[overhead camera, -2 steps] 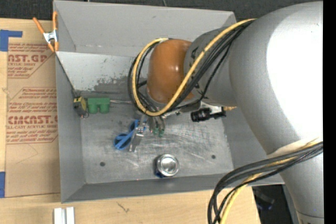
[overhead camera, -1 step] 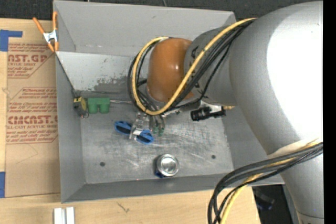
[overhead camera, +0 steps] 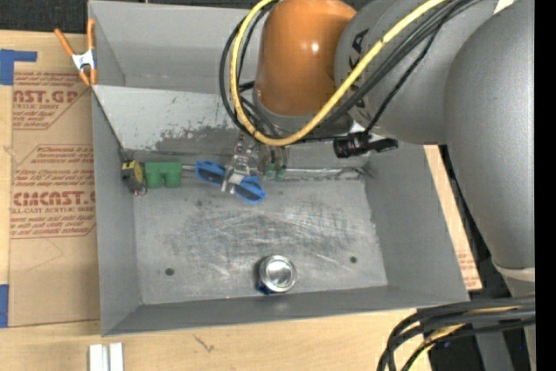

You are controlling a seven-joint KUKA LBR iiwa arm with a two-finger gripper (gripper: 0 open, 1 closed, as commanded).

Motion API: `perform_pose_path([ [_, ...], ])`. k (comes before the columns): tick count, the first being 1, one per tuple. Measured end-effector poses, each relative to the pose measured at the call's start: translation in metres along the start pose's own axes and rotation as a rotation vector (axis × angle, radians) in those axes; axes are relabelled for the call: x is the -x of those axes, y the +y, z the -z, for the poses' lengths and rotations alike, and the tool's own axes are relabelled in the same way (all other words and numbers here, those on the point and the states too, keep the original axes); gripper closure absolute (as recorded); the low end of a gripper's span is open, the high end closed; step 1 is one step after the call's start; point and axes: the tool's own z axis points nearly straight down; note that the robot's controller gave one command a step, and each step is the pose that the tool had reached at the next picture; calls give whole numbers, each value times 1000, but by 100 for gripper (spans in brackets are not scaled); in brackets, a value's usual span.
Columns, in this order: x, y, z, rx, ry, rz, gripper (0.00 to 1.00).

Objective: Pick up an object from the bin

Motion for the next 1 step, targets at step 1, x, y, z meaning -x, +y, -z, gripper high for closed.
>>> perform_pose_path([
  [1, 10, 0, 56, -2, 2, 243, 100],
])
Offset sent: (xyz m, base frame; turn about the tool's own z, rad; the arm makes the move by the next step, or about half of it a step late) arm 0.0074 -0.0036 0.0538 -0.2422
